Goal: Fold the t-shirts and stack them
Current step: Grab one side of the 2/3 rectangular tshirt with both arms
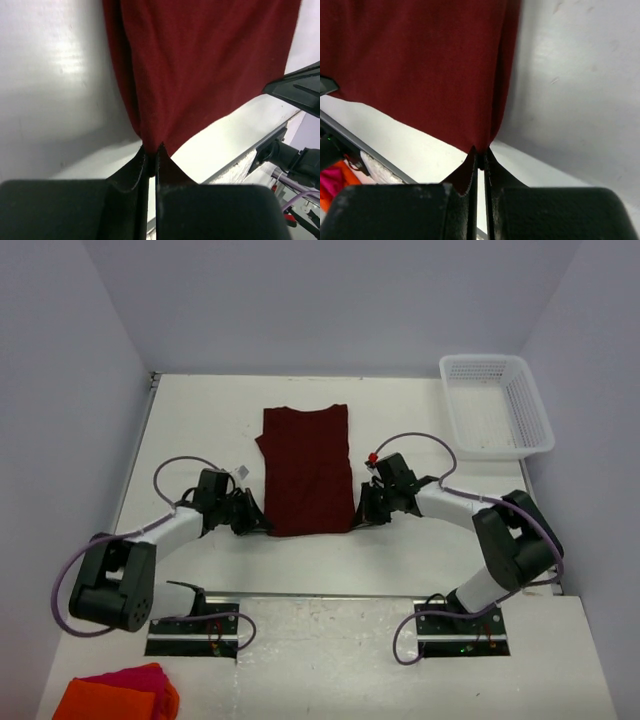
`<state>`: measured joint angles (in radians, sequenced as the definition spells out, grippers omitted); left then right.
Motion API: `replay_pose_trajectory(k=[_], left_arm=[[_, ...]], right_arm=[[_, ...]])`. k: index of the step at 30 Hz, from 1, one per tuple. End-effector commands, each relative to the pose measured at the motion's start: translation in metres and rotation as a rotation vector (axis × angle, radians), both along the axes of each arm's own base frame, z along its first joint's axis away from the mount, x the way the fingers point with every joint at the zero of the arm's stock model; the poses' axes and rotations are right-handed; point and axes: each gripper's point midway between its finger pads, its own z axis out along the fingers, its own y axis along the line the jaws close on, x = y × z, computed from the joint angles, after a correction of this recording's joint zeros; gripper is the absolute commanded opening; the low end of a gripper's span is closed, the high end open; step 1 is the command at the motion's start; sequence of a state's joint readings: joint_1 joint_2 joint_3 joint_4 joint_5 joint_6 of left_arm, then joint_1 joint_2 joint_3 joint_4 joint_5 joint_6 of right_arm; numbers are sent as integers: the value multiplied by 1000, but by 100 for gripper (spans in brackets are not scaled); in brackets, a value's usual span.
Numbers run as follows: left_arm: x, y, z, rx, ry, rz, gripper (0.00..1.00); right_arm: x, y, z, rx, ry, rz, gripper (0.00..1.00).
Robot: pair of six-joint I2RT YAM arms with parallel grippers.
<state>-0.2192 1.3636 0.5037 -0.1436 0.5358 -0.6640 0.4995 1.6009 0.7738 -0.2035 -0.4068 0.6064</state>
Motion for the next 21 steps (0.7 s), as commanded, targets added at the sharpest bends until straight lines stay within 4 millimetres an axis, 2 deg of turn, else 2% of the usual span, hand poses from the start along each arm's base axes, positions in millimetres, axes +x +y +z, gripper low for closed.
replay_pose_trajectory(k=[1,4,7,8,10,11,14,21], left_arm=[[-21,1,18,-13,-28,-37,0],[-39,4,35,-24,-43,-37,0],[-47,5,53,-36,-95,-38,0],[-55,5,57,-40,-94,-39,0],[-66,6,59,-45,-75,-36,0],[-71,6,61,-54,-93,-37,0],[-84,7,63,-68,-96,-32,0],[-102,11,66,-67,-86,-39,0]], right_arm=[[-11,-7,9,-94,-65,13,0],[-22,-5,27,-81,-108,20,0],[-39,-4,33,-82,-106,27,0],[-42,-3,43,-73,-138,27,0],[-54,-6,46,-74,-133,19,0],[-60,-3,56,-50,-161,27,0],[-78,-4,65,-33,-154,20,0],[-109,-8,67,-46,-155,19,0]])
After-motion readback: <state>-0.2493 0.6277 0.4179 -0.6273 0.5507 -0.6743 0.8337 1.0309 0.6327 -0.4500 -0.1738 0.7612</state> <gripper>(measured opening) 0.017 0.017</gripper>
